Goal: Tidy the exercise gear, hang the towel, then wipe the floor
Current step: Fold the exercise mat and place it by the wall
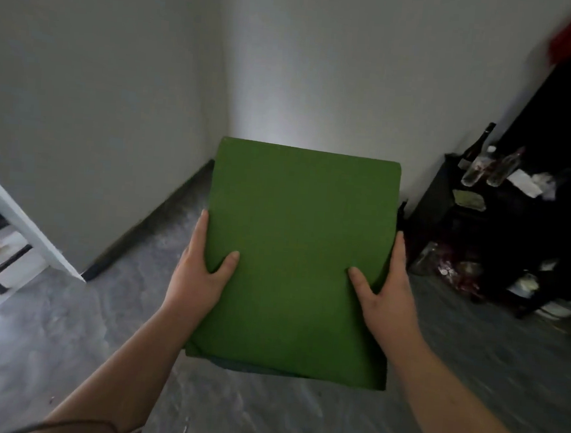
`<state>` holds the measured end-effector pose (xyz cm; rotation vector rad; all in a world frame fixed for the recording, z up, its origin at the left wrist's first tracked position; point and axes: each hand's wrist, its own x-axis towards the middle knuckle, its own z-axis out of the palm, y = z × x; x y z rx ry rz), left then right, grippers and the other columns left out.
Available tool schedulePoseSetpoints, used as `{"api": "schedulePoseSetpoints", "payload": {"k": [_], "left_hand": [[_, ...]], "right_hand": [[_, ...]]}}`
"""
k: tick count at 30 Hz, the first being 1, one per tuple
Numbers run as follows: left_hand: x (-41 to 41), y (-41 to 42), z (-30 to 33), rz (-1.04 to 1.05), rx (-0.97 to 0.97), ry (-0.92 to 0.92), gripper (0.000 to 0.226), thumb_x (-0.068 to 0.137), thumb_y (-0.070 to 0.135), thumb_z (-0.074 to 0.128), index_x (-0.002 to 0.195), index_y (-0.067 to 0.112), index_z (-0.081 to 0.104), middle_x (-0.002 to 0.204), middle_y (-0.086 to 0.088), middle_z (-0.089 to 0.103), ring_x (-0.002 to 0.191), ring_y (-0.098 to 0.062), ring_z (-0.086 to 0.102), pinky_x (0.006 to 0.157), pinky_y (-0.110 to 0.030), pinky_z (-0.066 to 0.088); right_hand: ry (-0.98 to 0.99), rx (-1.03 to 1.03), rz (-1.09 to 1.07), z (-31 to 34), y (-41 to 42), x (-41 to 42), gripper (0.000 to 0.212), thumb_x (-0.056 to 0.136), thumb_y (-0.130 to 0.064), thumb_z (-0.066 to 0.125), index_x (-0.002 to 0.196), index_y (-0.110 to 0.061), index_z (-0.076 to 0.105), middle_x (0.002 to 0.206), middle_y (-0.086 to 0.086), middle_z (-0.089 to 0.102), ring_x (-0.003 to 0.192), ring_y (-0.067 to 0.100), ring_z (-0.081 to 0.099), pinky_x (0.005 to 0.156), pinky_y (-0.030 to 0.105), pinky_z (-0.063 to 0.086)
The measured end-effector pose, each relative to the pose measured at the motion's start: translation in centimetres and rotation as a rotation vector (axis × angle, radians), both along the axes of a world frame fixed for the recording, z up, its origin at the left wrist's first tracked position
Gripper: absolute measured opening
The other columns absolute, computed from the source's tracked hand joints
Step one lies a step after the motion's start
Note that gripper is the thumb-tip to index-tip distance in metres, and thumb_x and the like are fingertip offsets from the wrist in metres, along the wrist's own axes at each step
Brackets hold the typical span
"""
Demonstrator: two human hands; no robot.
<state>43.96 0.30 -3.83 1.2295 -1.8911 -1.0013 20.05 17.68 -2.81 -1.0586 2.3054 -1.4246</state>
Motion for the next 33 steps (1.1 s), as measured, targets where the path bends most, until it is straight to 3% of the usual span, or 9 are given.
{"api": "schedulePoseSetpoints", "payload": {"k": [7,14,24,27,31,33], "left_hand": [[-10.0,-9.1,-1.3,-0.06,0.006,-0.028,0.086,0.088,0.051,0.064,0.146,0.061,0.001,0.151,0.005,0.042,0.126,-0.023,0.052,0.098,-0.05,0.05],[-20.8,-23.4,-2.0,-0.127,-0.013,-0.031,0.087,0.088,0.049,0.064,0.146,0.06,0.001,0.148,0.003,0.045,0.124,-0.023,0.053,0.098,-0.045,0.049],[-39.0,-38.1,-1.1,-0.312,-0.013,-0.062,0.087,0.089,0.048,0.063,0.146,0.061,-0.001,0.156,0.005,0.035,0.134,-0.026,0.046,0.105,-0.054,0.044],[-45.3,-41.3,-2.2,-0.347,0.01,-0.072,0.087,0.09,0.046,0.063,0.146,0.06,-0.002,0.157,0.002,0.033,0.133,-0.026,0.047,0.106,-0.05,0.044],[-54.4,-45.2,-4.3,-0.345,0.004,-0.073,0.087,0.091,0.042,0.064,0.15,0.053,0.001,0.154,0.001,0.034,0.121,-0.015,0.048,0.1,-0.034,0.04],[-58.5,-46.8,-5.0,-0.327,0.033,-0.077,0.087,0.091,0.04,0.064,0.15,0.052,0.001,0.153,0.001,0.036,0.123,-0.017,0.048,0.101,-0.036,0.041]], "right_hand": [[-0.025,-0.011,-0.043,-1.7,-7.9,-8.9,0.098,0.087,-0.04,0.069,0.152,-0.049,-0.003,0.154,-0.006,0.037,0.136,0.014,0.043,0.114,0.046,0.037],[0.004,0.01,-0.137,-2.4,-20.3,-18.0,0.098,0.088,-0.04,0.068,0.152,-0.047,-0.005,0.152,0.0,0.04,0.134,0.018,0.043,0.113,0.043,0.037],[-0.074,-0.001,-0.307,-2.6,-31.9,-33.0,0.099,0.086,-0.042,0.069,0.145,-0.06,-0.009,0.149,0.0,0.043,0.132,0.019,0.046,0.111,0.047,0.039],[-0.058,0.011,-0.328,-3.9,-34.5,-38.8,0.1,0.087,-0.041,0.069,0.149,-0.054,-0.009,0.148,0.001,0.044,0.13,0.02,0.047,0.111,0.044,0.039],[-0.059,0.014,-0.307,-6.1,-38.5,-47.9,0.099,0.087,-0.041,0.068,0.149,-0.053,-0.009,0.148,0.003,0.043,0.13,0.02,0.047,0.11,0.046,0.04],[-0.07,0.038,-0.277,-6.8,-40.6,-52.4,0.099,0.088,-0.042,0.066,0.149,-0.052,-0.01,0.15,0.004,0.041,0.131,0.021,0.046,0.11,0.047,0.04]]}}
